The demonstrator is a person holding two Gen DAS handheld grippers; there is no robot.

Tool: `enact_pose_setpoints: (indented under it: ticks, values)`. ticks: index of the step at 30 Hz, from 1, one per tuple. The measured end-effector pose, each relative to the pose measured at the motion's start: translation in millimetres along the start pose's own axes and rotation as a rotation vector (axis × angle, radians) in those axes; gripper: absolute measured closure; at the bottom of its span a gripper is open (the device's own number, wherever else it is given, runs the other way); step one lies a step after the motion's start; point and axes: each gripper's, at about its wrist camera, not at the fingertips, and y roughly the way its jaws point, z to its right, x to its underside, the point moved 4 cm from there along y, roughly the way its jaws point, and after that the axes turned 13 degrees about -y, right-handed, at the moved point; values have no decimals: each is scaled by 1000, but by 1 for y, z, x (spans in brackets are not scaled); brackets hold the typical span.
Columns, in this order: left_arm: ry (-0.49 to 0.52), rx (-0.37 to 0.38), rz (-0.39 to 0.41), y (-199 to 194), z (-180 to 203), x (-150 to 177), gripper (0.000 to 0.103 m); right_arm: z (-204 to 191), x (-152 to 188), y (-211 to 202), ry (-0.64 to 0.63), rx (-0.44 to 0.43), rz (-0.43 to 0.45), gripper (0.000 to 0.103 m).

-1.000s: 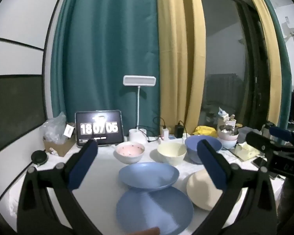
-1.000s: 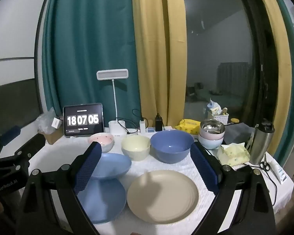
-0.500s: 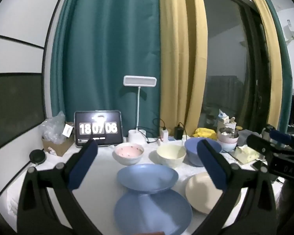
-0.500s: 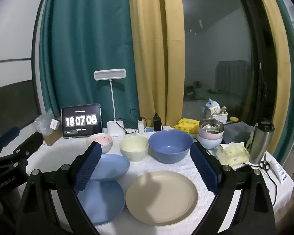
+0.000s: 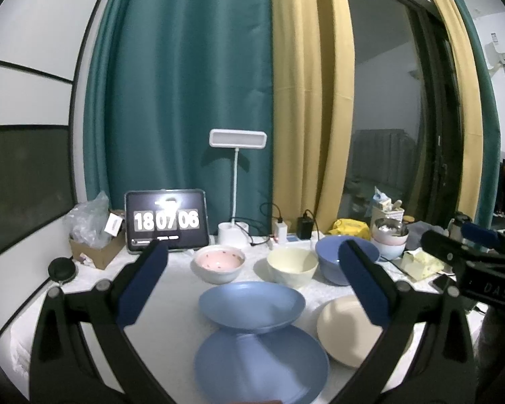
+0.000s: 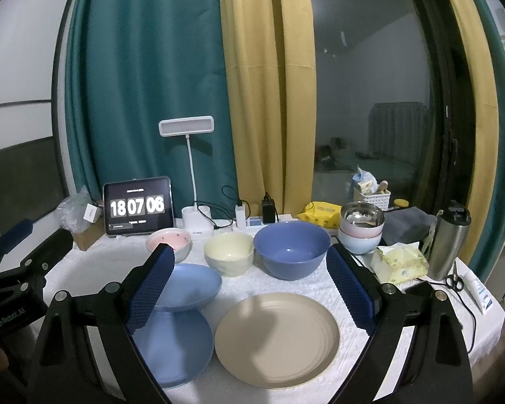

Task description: Organize plates and bowls

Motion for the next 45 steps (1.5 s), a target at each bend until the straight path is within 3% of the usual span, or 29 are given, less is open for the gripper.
enact_pose_setpoints:
  ticks: [45]
  values:
    - [-22, -9, 4, 1, -7, 1, 1, -2, 3, 5, -3, 0, -8, 9]
